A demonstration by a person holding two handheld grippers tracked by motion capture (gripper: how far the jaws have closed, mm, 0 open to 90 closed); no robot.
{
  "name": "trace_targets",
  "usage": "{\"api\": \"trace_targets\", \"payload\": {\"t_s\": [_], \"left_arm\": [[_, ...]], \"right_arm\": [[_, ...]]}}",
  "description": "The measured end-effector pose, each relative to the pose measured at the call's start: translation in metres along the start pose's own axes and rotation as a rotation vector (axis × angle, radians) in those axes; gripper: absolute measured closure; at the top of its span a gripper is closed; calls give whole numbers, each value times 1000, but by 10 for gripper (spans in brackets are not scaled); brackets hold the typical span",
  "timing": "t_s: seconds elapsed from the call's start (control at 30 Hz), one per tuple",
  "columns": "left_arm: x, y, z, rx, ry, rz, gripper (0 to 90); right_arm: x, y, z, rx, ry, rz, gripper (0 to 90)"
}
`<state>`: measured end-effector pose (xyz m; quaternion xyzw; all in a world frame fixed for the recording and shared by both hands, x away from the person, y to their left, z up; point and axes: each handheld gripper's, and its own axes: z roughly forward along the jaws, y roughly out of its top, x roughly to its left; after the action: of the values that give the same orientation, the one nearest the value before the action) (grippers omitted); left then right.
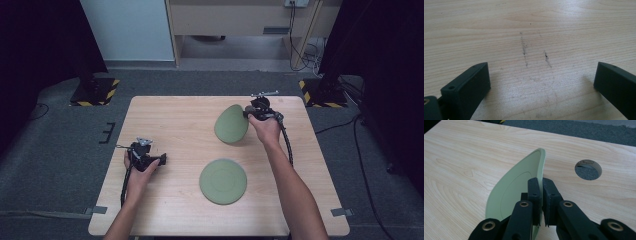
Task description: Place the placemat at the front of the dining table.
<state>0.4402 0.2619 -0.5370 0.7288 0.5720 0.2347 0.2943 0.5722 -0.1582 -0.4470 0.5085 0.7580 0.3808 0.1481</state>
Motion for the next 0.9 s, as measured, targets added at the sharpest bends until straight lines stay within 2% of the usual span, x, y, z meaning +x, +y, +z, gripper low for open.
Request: {"api": "trace_targets", "payload": {"t_s": [0.4,0.9], "left_arm": [[0,0,0,0,-1,0,0],[0,0,0,0,-1,0,0]], "right_arm": [[-14,-12,6,18,-24,23,860],[-25,-17,16,42,-41,36,860]]}}
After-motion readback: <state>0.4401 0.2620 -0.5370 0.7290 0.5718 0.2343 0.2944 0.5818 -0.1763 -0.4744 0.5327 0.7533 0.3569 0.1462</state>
